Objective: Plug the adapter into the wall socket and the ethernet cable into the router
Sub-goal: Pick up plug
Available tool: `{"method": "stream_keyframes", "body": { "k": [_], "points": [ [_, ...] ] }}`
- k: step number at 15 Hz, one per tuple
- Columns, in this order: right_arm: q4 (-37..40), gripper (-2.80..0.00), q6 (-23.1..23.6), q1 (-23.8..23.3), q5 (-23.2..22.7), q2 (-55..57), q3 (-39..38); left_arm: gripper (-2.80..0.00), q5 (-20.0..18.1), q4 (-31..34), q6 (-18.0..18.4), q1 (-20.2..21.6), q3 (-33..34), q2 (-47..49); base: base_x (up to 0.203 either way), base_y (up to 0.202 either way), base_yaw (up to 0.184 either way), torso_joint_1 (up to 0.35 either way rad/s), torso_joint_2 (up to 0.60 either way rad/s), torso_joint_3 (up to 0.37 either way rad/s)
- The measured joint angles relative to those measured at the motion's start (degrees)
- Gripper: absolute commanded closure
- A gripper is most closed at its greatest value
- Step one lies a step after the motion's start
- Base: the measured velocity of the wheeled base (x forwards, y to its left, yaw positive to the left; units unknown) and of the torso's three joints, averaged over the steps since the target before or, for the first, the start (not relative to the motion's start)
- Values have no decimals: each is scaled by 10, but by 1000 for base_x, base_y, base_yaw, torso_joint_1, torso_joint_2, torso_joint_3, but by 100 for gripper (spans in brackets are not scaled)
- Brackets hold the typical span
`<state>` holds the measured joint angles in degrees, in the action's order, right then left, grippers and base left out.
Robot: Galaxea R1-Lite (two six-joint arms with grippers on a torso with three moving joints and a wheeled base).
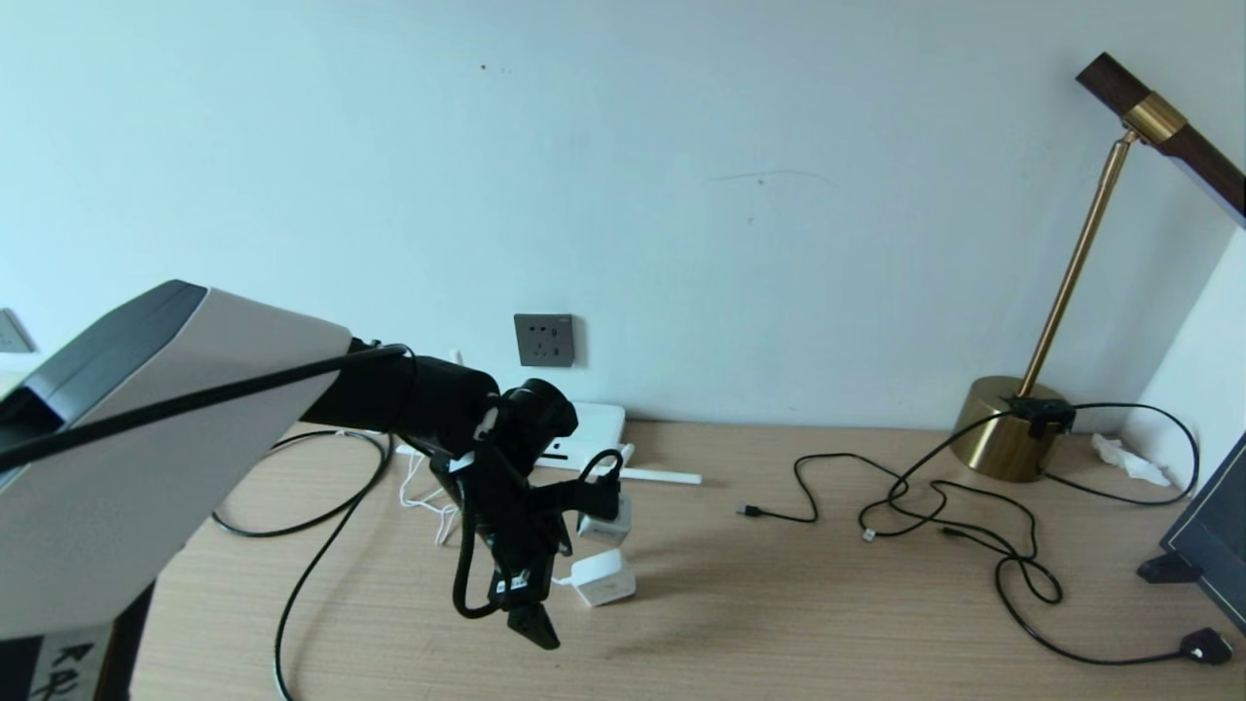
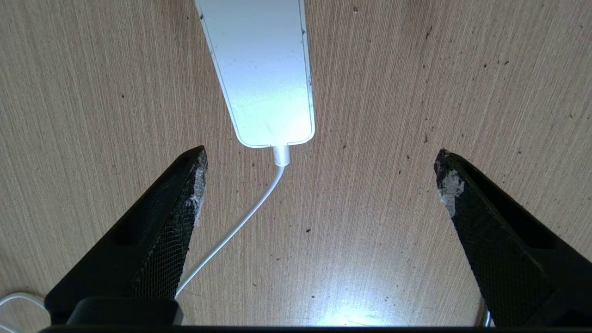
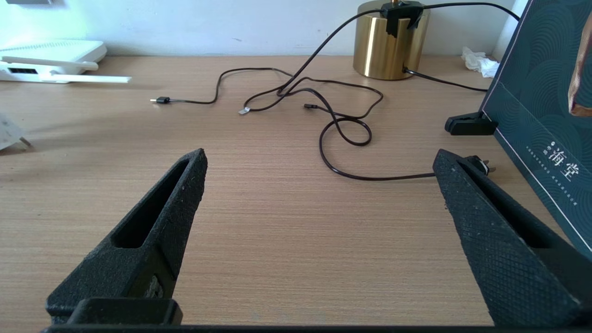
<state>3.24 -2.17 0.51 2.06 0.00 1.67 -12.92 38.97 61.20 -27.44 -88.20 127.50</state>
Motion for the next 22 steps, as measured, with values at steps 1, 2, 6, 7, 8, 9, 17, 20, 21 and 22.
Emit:
{"method": "stream_keyframes", "body": {
  "k": [1,2,6,7,8,9,17,20,21,22],
  "points": [
    [0,-280,0,0,0,0,0,-280,0,0,0,0,0,0,0,0,0,0,0,0],
    [0,-280,0,0,0,0,0,-280,0,0,0,0,1,0,0,0,0,0,0,0],
    [0,-280,0,0,0,0,0,-280,1,-1,1,0,0,-2,0,0,0,0,0,0],
    [0,-280,0,0,0,0,0,-280,2,-4,1,0,0,-2,0,0,0,0,0,0],
    [0,-280,0,0,0,0,0,-280,4,-12,1,0,0,-2,0,0,0,0,0,0],
    [0,-280,0,0,0,0,0,-280,11,-26,1,1,-1,-2,0,0,0,0,0,0],
    [0,-280,0,0,0,0,0,-280,24,-37,1,11,-1,-5,0,0,0,0,0,0],
    [0,-280,0,0,0,0,0,-280,24,-38,1,11,-1,-6,0,0,0,0,0,0],
    [0,-280,0,0,0,0,0,-280,25,-43,1,12,-1,-6,0,0,0,0,0,0],
    [0,-280,0,0,0,0,0,-280,25,-46,1,12,-2,-5,0,0,0,0,0,0]
  ]
}}
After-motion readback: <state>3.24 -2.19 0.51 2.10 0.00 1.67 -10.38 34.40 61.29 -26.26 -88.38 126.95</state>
